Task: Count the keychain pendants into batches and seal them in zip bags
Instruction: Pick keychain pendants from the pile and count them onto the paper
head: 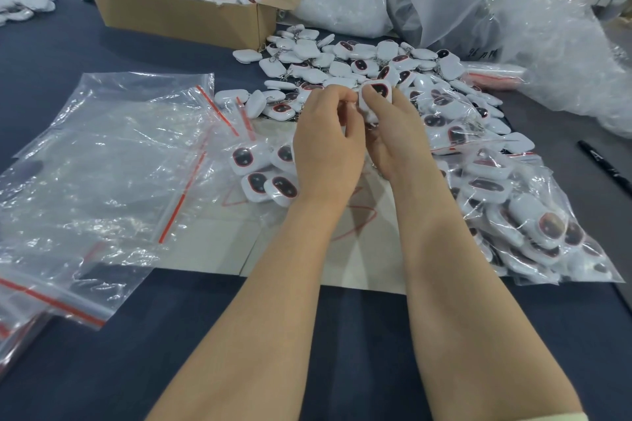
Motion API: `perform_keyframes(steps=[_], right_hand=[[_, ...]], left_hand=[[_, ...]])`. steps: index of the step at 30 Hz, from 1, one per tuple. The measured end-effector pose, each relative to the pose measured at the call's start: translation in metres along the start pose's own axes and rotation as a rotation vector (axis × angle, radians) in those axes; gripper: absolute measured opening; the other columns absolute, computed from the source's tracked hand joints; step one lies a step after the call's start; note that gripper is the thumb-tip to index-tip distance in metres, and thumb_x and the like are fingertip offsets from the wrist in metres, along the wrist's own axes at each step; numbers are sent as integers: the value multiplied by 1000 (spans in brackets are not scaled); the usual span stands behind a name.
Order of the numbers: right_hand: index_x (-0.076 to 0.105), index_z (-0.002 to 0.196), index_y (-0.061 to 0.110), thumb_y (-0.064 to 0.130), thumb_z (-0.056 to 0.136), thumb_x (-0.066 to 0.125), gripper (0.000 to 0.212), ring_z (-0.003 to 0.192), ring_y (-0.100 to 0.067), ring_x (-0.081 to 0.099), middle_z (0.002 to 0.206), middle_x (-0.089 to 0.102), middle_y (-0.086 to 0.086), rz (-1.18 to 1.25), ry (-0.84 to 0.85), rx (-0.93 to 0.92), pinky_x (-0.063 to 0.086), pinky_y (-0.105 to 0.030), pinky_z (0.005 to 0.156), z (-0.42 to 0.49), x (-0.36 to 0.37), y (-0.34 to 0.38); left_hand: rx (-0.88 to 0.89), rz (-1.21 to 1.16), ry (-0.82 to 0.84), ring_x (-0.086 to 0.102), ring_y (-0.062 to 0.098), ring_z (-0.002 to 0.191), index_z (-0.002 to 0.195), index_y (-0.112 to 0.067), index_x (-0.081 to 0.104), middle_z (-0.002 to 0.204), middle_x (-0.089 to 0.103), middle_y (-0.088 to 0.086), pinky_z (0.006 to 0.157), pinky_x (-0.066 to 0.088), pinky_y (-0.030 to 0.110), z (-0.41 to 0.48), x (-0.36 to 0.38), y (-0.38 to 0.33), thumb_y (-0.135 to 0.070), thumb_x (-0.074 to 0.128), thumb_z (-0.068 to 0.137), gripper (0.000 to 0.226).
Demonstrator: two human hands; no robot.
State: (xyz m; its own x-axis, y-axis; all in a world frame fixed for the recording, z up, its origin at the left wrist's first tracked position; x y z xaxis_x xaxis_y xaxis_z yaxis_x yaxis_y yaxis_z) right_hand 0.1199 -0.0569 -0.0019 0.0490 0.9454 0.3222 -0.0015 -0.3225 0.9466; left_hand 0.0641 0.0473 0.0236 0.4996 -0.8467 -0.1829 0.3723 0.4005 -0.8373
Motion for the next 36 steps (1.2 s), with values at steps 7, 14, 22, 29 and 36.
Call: perform_keyframes(steps=[7,14,22,29,36], right_hand=[[50,86,10,4,95,54,12,75,-21,54,74,60,-1,-79,29,-122,48,-40,81,0,-4,5],[55,80,9,10,100,47,22,80,-23,58,82,60,-9,117,8,-2,47,-39,86,-1,1,-2],[58,87,8,8,101,42,21,80,-22,55,85,58,-11,64,37,-35,46,-35,79,-2,1,2],[56,99,-2,-13,94,39,22,83,-23,59,89,61,-14,-27,148,-47,51,-27,74,-3,5,6],[39,121,5,-6,91,50,34,60,-7,64,103,55,-14,-357,-15,-12,55,-23,64,3,-3,19]], left_hand=[[2,6,0,55,14,80,94,-10,62,92,59,-1,75,47,30,0,0,-1,-7,52,90,11],[1,4,0,56,13,81,95,-10,63,93,60,0,76,47,29,0,-1,-1,-7,52,90,12],[0,3,-5,55,13,80,94,-10,63,91,60,0,75,47,30,0,0,0,-8,53,90,11],[-22,-12,-11,57,13,82,95,-9,63,95,62,2,76,48,28,1,-1,0,-8,53,91,11],[-61,-72,-29,57,16,84,94,-7,63,94,63,6,80,47,28,2,-4,1,-4,52,89,13]])
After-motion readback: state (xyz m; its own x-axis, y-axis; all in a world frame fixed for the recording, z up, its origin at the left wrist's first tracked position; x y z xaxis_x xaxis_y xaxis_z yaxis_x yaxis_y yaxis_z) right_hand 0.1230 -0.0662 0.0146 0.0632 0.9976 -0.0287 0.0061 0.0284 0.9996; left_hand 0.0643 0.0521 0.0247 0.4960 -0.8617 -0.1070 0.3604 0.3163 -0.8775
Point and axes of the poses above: each hand's wrist, its own z-axis towards the middle knuckle, its own x-axis out of the palm, y = z × x, the point moved 7 cm from there along z, towards the middle knuckle
